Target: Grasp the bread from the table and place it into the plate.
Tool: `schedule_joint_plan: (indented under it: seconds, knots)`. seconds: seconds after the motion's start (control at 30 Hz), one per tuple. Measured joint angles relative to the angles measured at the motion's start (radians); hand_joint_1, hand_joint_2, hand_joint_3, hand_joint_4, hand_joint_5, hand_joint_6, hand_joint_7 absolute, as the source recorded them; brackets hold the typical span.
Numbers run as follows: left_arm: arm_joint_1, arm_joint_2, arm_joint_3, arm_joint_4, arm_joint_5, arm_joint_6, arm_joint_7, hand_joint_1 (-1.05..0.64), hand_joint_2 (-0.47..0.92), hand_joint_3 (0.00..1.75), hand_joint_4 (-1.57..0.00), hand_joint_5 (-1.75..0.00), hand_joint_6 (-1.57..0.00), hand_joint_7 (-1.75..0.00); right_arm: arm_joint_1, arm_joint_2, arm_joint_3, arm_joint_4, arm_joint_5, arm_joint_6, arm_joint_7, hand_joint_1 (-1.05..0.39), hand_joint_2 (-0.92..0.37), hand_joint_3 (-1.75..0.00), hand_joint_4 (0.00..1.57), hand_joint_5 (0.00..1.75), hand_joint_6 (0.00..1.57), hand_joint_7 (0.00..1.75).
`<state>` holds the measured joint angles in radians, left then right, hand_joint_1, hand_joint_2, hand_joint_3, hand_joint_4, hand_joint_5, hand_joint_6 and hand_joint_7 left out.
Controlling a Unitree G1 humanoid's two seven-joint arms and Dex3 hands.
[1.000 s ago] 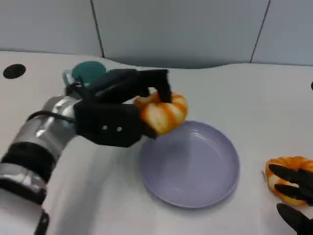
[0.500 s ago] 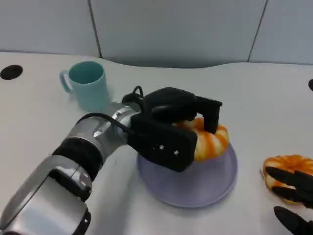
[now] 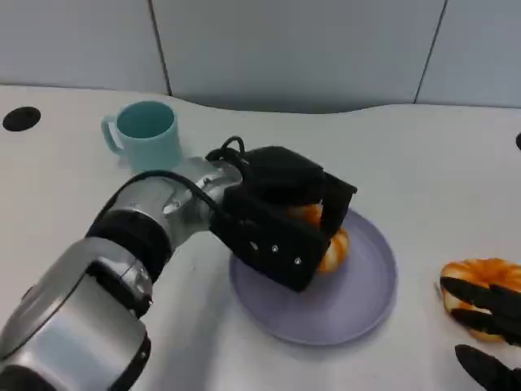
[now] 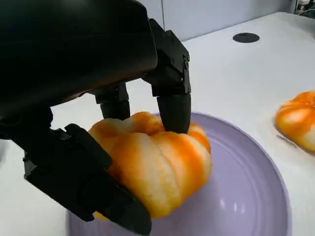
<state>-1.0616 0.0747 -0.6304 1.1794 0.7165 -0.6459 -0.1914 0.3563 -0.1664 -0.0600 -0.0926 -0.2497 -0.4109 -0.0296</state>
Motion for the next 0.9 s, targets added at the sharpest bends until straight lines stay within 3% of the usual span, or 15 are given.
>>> schedule_joint_plan:
  seconds: [0.03, 0.13, 0.23, 0.53, 0.9]
  knots:
    - [-0.001, 0.003, 0.000, 0.000, -0.002, -0.001, -0.010, -0.59, 0.84, 0.00, -0.31, -1.13, -0.45, -0.74, 0.000, 0.000, 0.000, 0.000, 0.000, 0.000, 0.000, -0.37, -0.92, -0.38, 0.98, 0.04, 0.76, 0.00]
    - [-0.007, 0.013, 0.000, 0.002, -0.009, -0.019, -0.065, -0.67, 0.87, 0.00, -0.22, -0.63, -0.46, -0.22, 0.000, 0.000, 0.000, 0.000, 0.000, -0.002, -0.001, -0.37, -0.92, -0.38, 0.98, 0.04, 0.76, 0.00]
    - [-0.018, 0.021, 0.001, 0.003, -0.014, -0.032, -0.114, -0.69, 0.88, 0.00, -0.18, -0.42, -0.42, -0.05, 0.000, 0.000, 0.000, 0.000, 0.001, -0.003, -0.002, -0.37, -0.92, -0.38, 0.97, 0.04, 0.75, 0.00]
    - [-0.032, 0.033, 0.035, 0.007, -0.078, -0.046, -0.263, -0.73, 0.88, 0.00, -0.13, -0.26, -0.34, 0.00, 0.004, 0.000, -0.001, -0.005, 0.000, -0.002, -0.007, -0.37, -0.92, -0.38, 0.98, 0.04, 0.75, 0.00]
    - [-0.036, 0.094, 0.135, -0.027, -0.202, -0.045, -0.443, -0.72, 0.90, 0.00, -0.15, -0.21, -0.34, 0.00, 0.005, 0.000, -0.001, -0.005, 0.001, -0.002, -0.008, -0.38, -0.92, -0.38, 0.98, 0.05, 0.76, 0.00]
